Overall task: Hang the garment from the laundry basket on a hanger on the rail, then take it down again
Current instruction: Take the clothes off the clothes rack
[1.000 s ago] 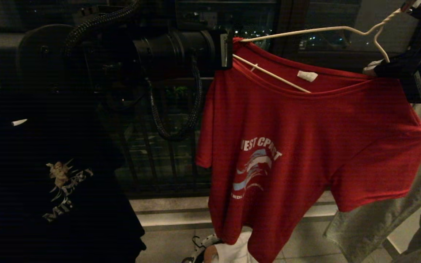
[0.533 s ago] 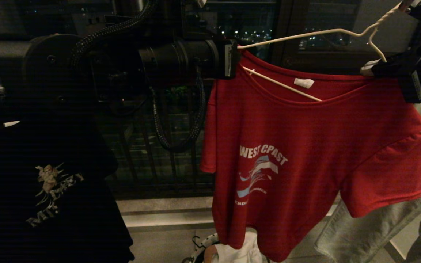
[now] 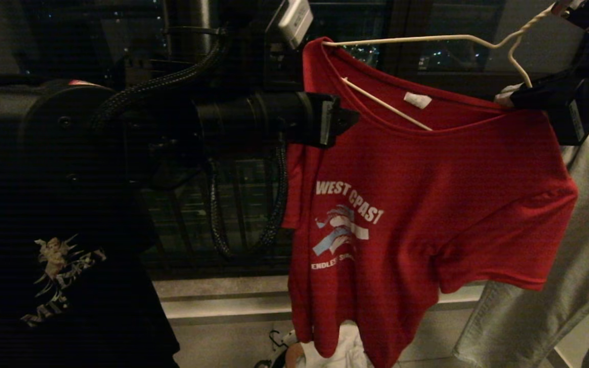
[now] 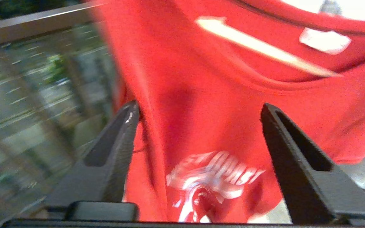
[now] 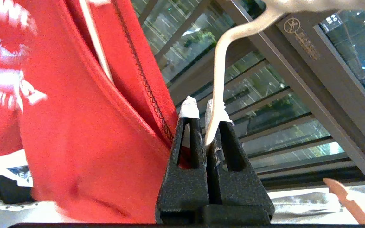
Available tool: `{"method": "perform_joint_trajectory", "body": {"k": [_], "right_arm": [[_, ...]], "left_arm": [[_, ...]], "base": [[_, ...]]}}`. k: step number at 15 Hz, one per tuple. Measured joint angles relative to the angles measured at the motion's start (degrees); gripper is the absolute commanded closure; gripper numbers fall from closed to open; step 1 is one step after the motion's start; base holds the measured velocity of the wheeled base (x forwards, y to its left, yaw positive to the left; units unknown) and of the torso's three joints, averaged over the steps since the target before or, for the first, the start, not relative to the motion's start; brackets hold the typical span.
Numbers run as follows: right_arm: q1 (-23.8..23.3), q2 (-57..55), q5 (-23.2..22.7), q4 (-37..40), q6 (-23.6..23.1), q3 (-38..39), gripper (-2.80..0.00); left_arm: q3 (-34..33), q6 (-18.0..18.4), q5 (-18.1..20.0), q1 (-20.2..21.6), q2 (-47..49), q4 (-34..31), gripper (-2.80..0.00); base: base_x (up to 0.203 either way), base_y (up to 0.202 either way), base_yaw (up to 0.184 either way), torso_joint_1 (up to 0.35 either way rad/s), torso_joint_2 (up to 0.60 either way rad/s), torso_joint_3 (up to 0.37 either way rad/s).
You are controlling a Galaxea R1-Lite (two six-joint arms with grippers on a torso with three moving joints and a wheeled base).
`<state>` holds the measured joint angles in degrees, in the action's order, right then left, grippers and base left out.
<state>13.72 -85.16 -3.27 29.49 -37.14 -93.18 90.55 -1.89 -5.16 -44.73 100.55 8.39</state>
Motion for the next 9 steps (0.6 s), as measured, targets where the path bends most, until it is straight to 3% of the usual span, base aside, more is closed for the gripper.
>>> {"method": "perform_joint_trajectory", "body": {"k": [4,6,7,8,9], "right_arm": [[-0.01,-0.23,0.30,0.00,-0.04,-0.11,0.00],[-0.08,-0.44,0.44,0.02,-0.12,-0.17,0.00],[-0.06,-0.52,0.58,0.00,-0.11,-0.17,0.00],[-0.03,-0.61,0.63,-0.01,-0.10,-0.18,0.00],[-0.08,-0.69,0.66,-0.02,-0.11,-0.20,0.00]], "left_arm": [[-5.92,-0.37,-7.99,0.92,-3.54,4.10,-2.80],[-7.26,-0.48,-8.45,1.57,-4.46,5.36,-2.80],[-8.18,-0.52,-8.47,1.62,-5.01,5.43,-0.56],[-9.21,-0.45,-8.55,1.68,-5.61,5.47,0.00],[-10.35,-0.49,-8.59,1.71,-6.29,5.53,0.00]], "base": [[0.000,0.000,0.000,0.000,0.00,0.000],[0.000,0.000,0.000,0.000,0.00,0.000],[0.000,0.000,0.000,0.000,0.00,0.000],[0.000,0.000,0.000,0.000,0.00,0.000],[0.000,0.000,0.000,0.000,0.00,0.000]]}}
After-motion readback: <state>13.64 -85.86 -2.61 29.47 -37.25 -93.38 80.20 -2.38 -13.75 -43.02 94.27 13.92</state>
